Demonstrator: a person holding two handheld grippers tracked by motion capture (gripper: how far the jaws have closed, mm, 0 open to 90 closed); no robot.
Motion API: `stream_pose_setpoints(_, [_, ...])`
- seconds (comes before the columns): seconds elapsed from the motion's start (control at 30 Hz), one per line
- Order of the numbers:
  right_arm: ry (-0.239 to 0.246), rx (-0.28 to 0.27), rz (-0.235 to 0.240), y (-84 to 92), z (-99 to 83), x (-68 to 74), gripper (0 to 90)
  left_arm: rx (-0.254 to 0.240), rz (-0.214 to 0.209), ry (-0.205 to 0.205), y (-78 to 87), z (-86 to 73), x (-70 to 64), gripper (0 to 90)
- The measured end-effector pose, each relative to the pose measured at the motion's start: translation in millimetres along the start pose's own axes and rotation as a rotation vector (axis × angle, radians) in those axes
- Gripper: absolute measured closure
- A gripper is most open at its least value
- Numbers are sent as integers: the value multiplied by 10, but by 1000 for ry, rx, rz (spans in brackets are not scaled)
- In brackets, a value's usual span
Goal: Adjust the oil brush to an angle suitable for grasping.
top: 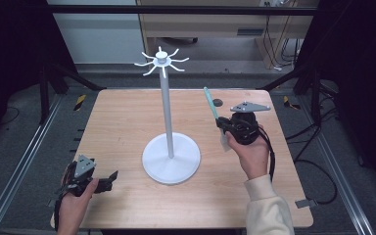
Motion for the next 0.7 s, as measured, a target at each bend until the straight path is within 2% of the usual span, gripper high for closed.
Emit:
stream_pose_setpoints(0.3, [19, -65, 25, 119, 79, 82, 828, -2, 3, -2, 2, 4, 2, 25])
stream_pose_setpoints(0.7, [62, -145, 70, 289, 232, 281, 828, 0, 0, -7, -3, 5, -6, 25])
Point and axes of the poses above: each handheld gripper's, and its own axes: y roughly backward along the jaws, z roughly out of its top, x roughly to its left, the point moved 3 cm from there along -y, roughly forward along the jaws, and after that the axes turned 6 degrees about z, right-handed, at the moved point
